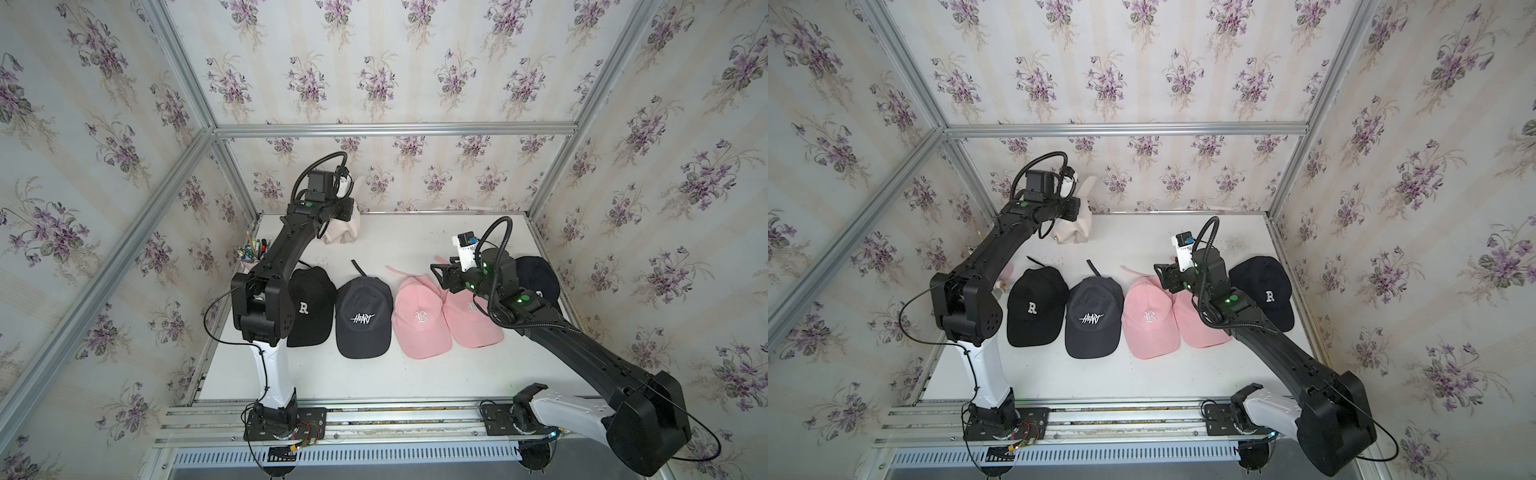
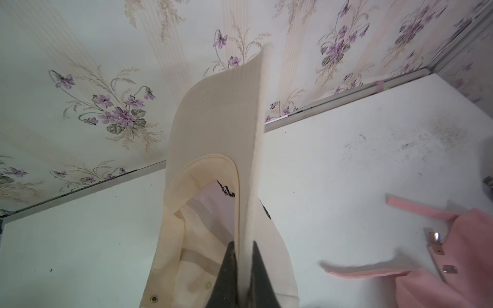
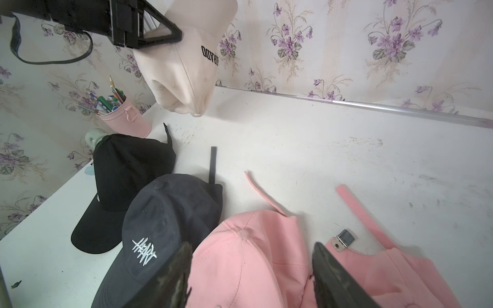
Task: Open the adjustable buckle of the baseball cap
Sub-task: Pick up the baseball cap from the center of the board.
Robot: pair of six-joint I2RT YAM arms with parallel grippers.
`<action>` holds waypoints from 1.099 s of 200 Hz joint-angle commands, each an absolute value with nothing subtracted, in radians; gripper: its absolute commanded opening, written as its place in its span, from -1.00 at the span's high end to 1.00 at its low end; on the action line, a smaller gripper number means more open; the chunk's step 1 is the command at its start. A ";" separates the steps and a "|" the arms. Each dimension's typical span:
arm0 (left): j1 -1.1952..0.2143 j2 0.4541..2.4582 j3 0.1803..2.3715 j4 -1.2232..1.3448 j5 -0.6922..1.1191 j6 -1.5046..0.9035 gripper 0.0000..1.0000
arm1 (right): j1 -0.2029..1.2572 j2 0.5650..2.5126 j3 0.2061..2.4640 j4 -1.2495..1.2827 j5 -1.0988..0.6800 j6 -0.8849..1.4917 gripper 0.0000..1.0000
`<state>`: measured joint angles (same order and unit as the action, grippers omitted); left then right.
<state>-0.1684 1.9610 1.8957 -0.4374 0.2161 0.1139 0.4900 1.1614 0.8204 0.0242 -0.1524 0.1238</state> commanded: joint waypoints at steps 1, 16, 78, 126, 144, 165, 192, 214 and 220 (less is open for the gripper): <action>-0.167 1.905 1.857 -0.283 0.267 -0.040 1.00 | 0.492 1.152 0.811 0.071 -0.179 0.115 -0.41; -0.172 1.866 1.825 -0.249 0.290 -0.136 1.00 | 0.494 1.147 0.797 0.098 -0.198 0.114 -0.41; -0.178 1.659 1.586 -0.051 0.310 -0.535 1.00 | 0.586 1.138 0.723 0.253 -0.217 0.070 -0.40; -0.186 1.502 1.399 0.053 0.264 -0.843 1.00 | 0.702 1.164 0.672 0.439 -0.180 -0.040 -0.40; -0.197 1.443 1.340 0.065 0.235 -0.935 1.00 | 0.733 1.189 0.666 0.503 -0.171 -0.072 -0.39; -0.215 1.361 1.287 0.041 0.186 -1.035 1.00 | 0.771 1.222 0.671 0.565 -0.151 -0.109 -0.39; -0.255 1.284 1.248 -0.015 0.116 -1.121 1.00 | 0.831 1.272 0.678 0.656 -0.098 -0.189 -0.38; -0.283 1.237 1.221 -0.049 0.076 -1.190 1.00 | 0.857 1.313 0.696 0.713 -0.047 -0.223 -0.37; -0.288 1.228 1.218 -0.059 0.073 -1.205 1.00 | 0.858 1.321 0.702 0.723 -0.035 -0.227 -0.37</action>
